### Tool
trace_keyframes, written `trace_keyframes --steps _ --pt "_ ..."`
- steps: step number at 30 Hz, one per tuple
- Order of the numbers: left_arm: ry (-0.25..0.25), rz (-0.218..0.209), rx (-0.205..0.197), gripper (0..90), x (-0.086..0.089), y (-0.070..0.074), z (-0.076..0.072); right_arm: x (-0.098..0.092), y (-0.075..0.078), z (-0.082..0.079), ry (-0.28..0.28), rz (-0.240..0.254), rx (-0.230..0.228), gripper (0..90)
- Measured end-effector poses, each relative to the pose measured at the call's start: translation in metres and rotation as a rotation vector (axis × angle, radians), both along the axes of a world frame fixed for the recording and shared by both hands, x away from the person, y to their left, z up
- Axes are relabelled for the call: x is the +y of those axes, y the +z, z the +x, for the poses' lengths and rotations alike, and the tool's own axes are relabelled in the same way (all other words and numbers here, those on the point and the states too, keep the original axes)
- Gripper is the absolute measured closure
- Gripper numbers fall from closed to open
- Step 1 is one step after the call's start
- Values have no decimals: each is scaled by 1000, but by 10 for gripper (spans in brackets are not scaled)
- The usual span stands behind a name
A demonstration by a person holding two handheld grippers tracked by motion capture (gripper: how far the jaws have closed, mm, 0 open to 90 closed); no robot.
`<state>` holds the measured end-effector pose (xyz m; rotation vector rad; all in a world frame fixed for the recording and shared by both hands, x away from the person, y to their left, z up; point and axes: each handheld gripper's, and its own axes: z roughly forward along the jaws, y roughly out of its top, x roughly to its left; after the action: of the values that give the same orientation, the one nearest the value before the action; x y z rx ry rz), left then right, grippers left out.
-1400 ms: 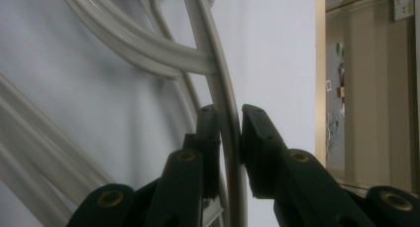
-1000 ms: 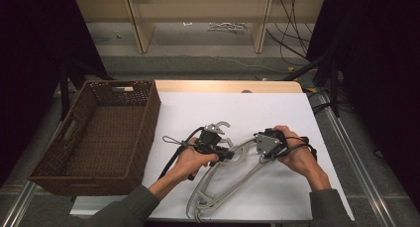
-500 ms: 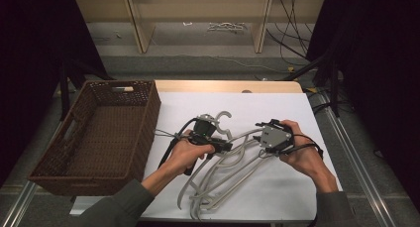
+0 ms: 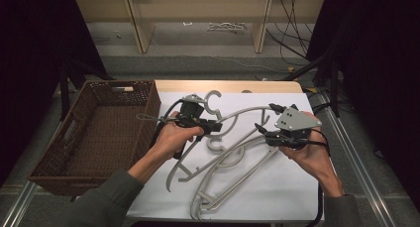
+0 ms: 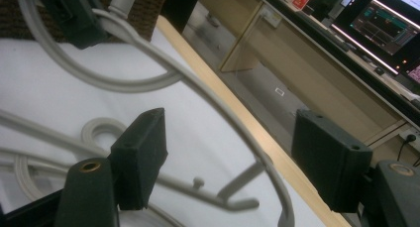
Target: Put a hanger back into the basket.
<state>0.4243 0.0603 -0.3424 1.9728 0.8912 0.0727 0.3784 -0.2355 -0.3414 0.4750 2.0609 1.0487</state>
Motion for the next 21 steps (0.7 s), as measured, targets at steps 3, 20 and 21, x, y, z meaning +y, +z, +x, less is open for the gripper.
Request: trace_keyframes --steps 3,20,21 --pt "11 3 -15 791 7 8 1 -1 -1 -2 -4 68 15 297" --pt "51 39 -76 790 53 54 3 8 -25 -12 21 196 105 277" --pt "53 48 -82 790 56 57 3 8 -26 -12 30 184 113 276"
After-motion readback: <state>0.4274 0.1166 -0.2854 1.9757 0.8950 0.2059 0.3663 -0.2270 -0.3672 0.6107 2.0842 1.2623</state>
